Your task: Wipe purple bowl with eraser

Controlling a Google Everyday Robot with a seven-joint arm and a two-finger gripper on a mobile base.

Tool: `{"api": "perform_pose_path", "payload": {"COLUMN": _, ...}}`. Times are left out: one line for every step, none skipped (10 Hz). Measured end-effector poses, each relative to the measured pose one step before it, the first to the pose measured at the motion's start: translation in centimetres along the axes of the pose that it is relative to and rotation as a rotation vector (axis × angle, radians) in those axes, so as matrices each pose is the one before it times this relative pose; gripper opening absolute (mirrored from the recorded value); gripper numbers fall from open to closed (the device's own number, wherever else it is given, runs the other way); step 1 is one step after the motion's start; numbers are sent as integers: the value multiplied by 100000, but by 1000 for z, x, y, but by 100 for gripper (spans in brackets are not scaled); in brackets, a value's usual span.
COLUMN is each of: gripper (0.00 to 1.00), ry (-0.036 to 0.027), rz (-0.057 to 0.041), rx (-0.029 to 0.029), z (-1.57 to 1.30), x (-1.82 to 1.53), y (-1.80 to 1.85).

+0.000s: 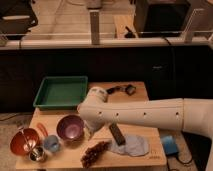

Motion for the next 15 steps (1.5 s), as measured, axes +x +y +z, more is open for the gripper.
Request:
{"api": "perform_pose_path", "payload": {"gripper": 80, "ry": -240, "rz": 2188, "rx": 284, "z": 471, "x": -466, "y": 557}}
{"api": "perform_pose_path", "payload": {"gripper": 80, "ry": 213, "rz": 2128, "rx": 291, "z": 263, "x": -445, "y": 576}}
{"api": "perform_pose_path", "payload": {"gripper": 80, "ry": 450, "rz": 2393, "rx": 243, "z": 137, "x": -481, "y": 544}}
{"api": "perform_pose_path", "payload": {"gripper": 80, "ry": 298, "rz": 1888, "rx": 240, "z": 89, "x": -405, "y": 397}}
{"api": "perform_pose_path", "payload": {"gripper": 80, "ry": 90, "rz": 1529, "rx": -24, "z": 69, "x": -338, "y": 411}}
{"api": "perform_pose_path", "payload": {"gripper": 80, "ry": 43, "rz": 2169, "rx": 168, "z": 156, "x": -478, "y": 570}}
{"api": "perform_pose_path", "payload": {"gripper": 80, "ry": -74, "rz": 1428, "rx": 7, "z": 295, "x": -337, "y": 434}}
{"api": "perform_pose_path", "payload": {"gripper": 80, "ry": -186, "rz": 775, "rx": 158, "z": 402, "x": -188, "y": 148}}
{"api": "perform_pose_path", "payload": {"gripper": 80, "ry": 93, "rz": 1065, "rx": -84, "z": 481, "x": -146, "y": 390}}
{"api": "perform_pose_path", "payload": {"gripper": 80, "ry": 43, "rz": 1267, "rx": 17, "z": 399, "x": -141, "y": 403}}
{"api": "perform_pose_path", "payload": {"gripper": 80, "ry": 250, "rz": 1635, "rx": -157, "z": 354, "x": 2, "y": 491}}
{"api": "perform_pose_path", "payload": {"gripper": 80, "ry": 209, "rz": 1188, "rx": -328, "z": 349, "x": 190, "y": 354}}
{"api": "perform_pose_path", "payload": {"gripper": 80, "ry": -67, "rz": 1143, "rx": -123, "z": 582, "x": 365, "y": 371}}
{"api": "perform_pose_path", "payload": {"gripper": 80, "ry": -274, "rz": 930, "rx": 145, "z": 670, "x": 488, "y": 366}}
{"api": "perform_pose_path", "payload": {"gripper": 80, "ry": -226, "rz": 799, "rx": 117, "z": 737, "x": 578, "y": 389}}
